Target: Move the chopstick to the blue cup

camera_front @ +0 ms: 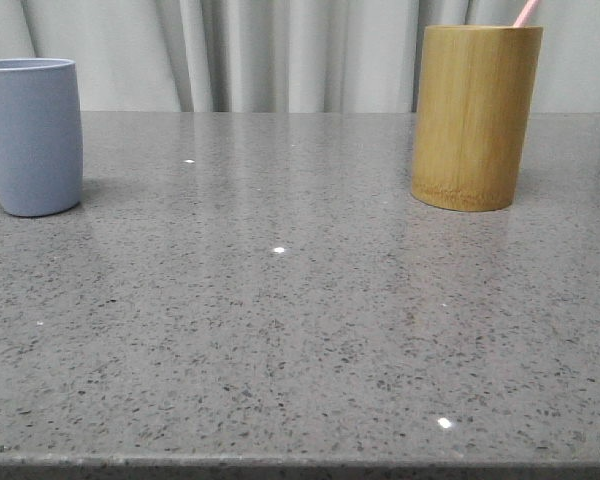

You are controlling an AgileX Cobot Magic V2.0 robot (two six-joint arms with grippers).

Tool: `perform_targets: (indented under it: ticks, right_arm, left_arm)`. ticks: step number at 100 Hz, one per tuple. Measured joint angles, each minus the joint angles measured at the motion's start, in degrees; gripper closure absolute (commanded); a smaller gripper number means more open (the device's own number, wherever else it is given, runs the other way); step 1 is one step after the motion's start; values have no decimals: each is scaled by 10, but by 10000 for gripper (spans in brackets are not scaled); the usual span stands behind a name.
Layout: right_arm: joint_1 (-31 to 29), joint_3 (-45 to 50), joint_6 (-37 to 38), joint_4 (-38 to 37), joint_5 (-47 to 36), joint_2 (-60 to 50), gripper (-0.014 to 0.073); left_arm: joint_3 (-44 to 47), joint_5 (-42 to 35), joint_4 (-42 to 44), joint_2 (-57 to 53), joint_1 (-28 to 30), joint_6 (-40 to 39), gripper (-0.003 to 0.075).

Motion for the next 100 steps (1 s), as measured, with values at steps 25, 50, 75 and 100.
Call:
perform_targets:
  ticks: [25,50,75,100]
  right_arm:
    - [0,0,0,0,0,0,661]
    - [0,0,0,0,0,0,661]
    - [0,0,0,0,-2,0,661]
    - [0,1,0,0,-47,0,661]
  left_arm:
    - [0,0,0,0,0,0,739]
    - [0,0,0,0,0,0,739]
    - [0,0,0,0,0,0,739]
    - [0,2,-78,0,0,0,739]
